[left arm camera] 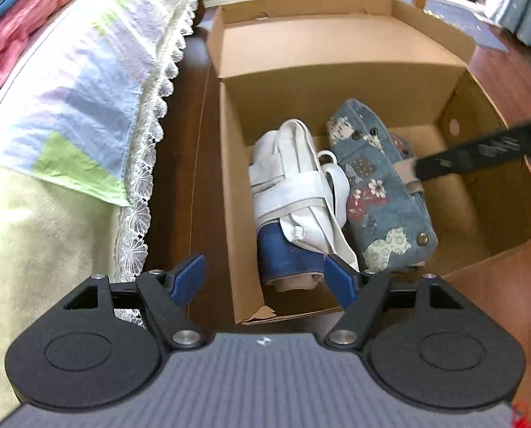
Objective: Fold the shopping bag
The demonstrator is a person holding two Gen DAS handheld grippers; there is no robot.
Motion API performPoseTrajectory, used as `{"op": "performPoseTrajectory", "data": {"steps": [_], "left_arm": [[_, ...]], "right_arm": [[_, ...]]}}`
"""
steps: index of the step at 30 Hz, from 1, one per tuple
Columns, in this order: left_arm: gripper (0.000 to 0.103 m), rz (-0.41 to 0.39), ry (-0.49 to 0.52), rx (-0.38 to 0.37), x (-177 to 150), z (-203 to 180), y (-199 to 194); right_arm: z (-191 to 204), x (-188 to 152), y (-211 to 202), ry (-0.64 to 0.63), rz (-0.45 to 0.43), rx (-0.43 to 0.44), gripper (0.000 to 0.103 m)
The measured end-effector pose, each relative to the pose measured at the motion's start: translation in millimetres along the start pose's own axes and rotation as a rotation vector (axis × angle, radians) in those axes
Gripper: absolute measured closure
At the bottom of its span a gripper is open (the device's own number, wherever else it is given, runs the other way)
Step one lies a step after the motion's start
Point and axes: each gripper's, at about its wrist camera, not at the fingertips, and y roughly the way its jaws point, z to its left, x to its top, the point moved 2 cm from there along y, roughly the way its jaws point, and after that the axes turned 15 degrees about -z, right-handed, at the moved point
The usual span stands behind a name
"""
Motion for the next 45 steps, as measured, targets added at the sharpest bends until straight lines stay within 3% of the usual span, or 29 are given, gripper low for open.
{"op": "performPoseTrajectory", "data": {"steps": [2, 5, 14, 25, 34, 40, 45], "left_arm": [[0.026, -0.009, -0.008, 0.005, 0, 2, -6], [0.024, -0.040, -0.003, 0.005, -2, 2, -19], [0.014, -0.145, -0.112, -0.012, -18, -2, -73], [0.001, -0.374, -0.133, 0.078, -16, -25, -164], [0.001, -0.376, -0.184, 0.130, -4, -35, -222], [0.001, -0.385, -0.209, 0.207, 1, -34, -245], [0.001, -0.298, -0.122, 0.278, 0, -38, -243]], "right_arm": [[5, -2, -24, -0.011, -0.052, -0.008, 0.029], [12, -12, -65, -0.032, -0.104, -0.019, 0.020], [35, -50, -154, -0.102, -0.156, -0.053, 0.002], [78, -61, -214, -0.304, -0.330, -0.173, 0.001], [97, -58, -265, -0.345, -0.534, -0.268, 0.001], [89, -52, -272, -0.217, -0.463, -0.153, 0.001], [84, -53, -265, -0.175, -0.392, -0.110, 0.001]]}}
